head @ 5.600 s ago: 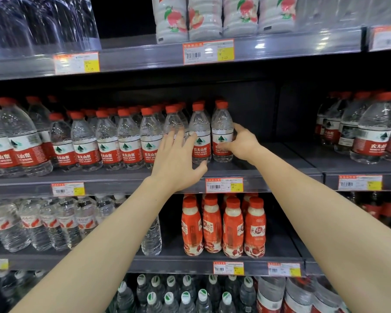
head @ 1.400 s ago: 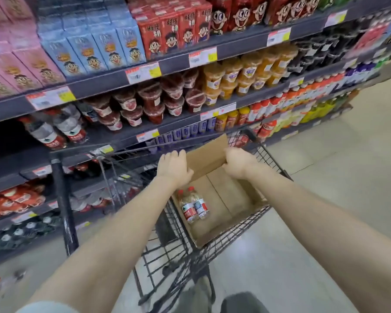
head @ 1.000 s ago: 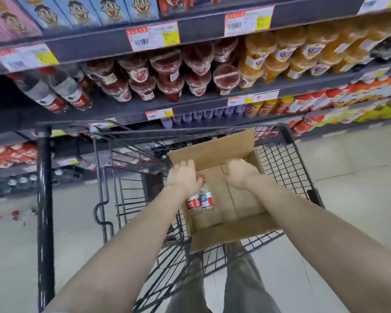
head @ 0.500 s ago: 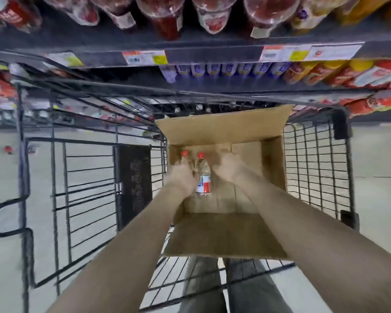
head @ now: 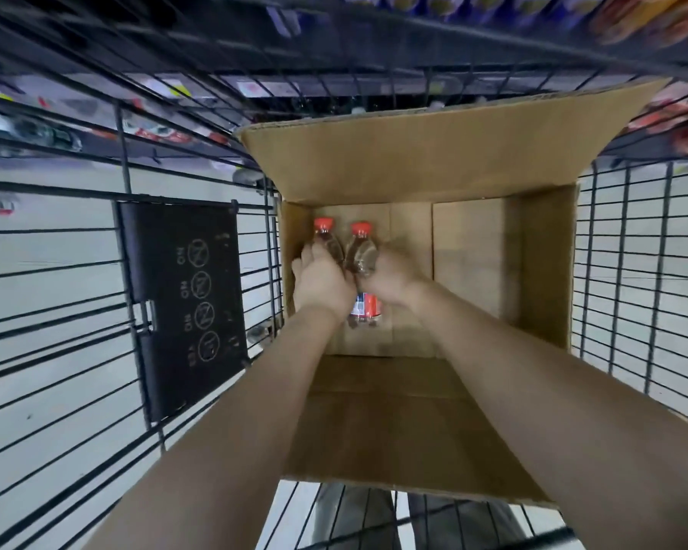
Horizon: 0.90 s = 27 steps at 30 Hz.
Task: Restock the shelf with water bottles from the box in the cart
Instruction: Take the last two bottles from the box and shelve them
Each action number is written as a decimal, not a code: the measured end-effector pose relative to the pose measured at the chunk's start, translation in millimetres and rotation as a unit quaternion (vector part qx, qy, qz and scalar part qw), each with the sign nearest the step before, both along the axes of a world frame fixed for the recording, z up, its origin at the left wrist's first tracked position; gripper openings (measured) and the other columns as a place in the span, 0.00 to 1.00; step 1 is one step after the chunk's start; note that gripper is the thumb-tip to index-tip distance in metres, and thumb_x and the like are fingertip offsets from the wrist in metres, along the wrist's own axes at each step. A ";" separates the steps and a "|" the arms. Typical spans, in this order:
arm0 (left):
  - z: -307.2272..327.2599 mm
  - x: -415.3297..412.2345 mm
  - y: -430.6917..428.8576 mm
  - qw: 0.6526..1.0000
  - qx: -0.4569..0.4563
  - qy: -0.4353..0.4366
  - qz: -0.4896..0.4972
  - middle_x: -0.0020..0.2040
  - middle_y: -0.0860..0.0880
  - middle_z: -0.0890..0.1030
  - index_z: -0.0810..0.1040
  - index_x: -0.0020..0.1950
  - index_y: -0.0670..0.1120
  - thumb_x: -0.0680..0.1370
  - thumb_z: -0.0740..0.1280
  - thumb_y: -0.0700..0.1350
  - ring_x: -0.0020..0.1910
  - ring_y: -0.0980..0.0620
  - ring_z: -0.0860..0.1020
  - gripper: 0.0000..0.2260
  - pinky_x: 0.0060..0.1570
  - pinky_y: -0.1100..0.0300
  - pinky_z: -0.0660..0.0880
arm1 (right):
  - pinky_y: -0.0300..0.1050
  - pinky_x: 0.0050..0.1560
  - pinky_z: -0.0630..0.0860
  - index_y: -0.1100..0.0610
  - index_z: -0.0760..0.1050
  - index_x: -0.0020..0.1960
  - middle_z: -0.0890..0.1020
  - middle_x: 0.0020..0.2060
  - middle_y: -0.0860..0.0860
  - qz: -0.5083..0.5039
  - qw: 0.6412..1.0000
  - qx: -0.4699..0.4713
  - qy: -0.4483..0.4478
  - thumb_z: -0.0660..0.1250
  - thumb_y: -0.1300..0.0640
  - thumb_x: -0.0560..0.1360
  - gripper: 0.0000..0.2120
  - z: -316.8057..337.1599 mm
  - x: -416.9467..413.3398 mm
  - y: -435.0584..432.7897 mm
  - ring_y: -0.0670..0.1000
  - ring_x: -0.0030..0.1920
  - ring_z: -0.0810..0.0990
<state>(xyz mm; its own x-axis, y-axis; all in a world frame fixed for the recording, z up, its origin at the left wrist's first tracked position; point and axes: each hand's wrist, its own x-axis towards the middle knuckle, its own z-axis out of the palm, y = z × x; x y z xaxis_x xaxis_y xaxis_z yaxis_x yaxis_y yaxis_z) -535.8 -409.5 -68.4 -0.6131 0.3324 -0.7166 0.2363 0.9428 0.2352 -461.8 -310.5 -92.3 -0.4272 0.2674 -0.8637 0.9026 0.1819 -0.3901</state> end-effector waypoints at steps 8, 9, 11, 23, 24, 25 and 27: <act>-10.0 1.0 0.7 0.999 0.016 0.040 0.004 0.77 0.39 0.69 0.65 0.80 0.39 0.81 0.64 0.38 0.76 0.38 0.65 0.26 0.74 0.55 0.58 | 0.53 0.62 0.78 0.62 0.69 0.70 0.77 0.64 0.59 -0.179 0.984 0.021 -0.019 0.76 0.52 0.71 0.32 -8.1 0.2 -14.3 0.60 0.63 0.79; -9.9 1.0 0.5 0.999 0.022 0.043 0.008 0.76 0.39 0.69 0.65 0.79 0.39 0.82 0.65 0.39 0.76 0.38 0.65 0.26 0.74 0.54 0.59 | 0.50 0.59 0.79 0.61 0.72 0.68 0.79 0.62 0.58 -0.185 0.982 0.015 -0.021 0.78 0.52 0.69 0.31 -7.3 3.6 -11.5 0.59 0.61 0.80; -10.9 1.4 0.0 0.999 0.031 0.040 0.000 0.74 0.39 0.70 0.69 0.77 0.40 0.83 0.67 0.43 0.74 0.38 0.66 0.23 0.73 0.50 0.64 | 0.44 0.50 0.79 0.55 0.78 0.55 0.83 0.56 0.56 -0.205 0.978 0.025 -0.018 0.80 0.55 0.67 0.19 -5.3 12.4 -1.6 0.56 0.55 0.83; -26.6 -0.3 -5.6 0.997 0.041 -0.045 0.054 0.65 0.44 0.82 0.73 0.71 0.48 0.75 0.79 0.57 0.63 0.41 0.81 0.30 0.60 0.48 0.80 | 0.54 0.61 0.79 0.56 0.70 0.69 0.83 0.58 0.54 -0.247 0.966 0.020 0.077 0.82 0.59 0.66 0.36 1.6 49.6 27.4 0.57 0.58 0.83; -24.6 -0.3 -7.1 0.996 0.049 -0.050 0.059 0.64 0.46 0.82 0.73 0.71 0.49 0.74 0.79 0.57 0.63 0.43 0.81 0.30 0.60 0.48 0.80 | 0.50 0.58 0.80 0.54 0.70 0.68 0.83 0.56 0.51 -0.248 0.965 0.020 0.080 0.82 0.59 0.65 0.35 3.2 52.9 26.8 0.56 0.57 0.83; -22.2 -0.2 -9.0 0.994 0.063 -0.055 0.065 0.64 0.47 0.82 0.72 0.71 0.51 0.73 0.80 0.57 0.62 0.44 0.82 0.31 0.61 0.48 0.80 | 0.45 0.53 0.80 0.52 0.70 0.65 0.83 0.52 0.48 -0.251 0.964 0.024 0.083 0.82 0.59 0.65 0.33 6.8 56.1 26.7 0.54 0.55 0.83; -15.5 0.4 -13.9 0.990 0.100 -0.071 0.073 0.65 0.48 0.82 0.72 0.70 0.51 0.72 0.81 0.55 0.62 0.46 0.82 0.31 0.62 0.48 0.80 | 0.38 0.45 0.78 0.48 0.69 0.61 0.82 0.49 0.43 -0.251 0.963 0.035 0.090 0.82 0.57 0.64 0.32 20.6 61.7 27.9 0.50 0.51 0.83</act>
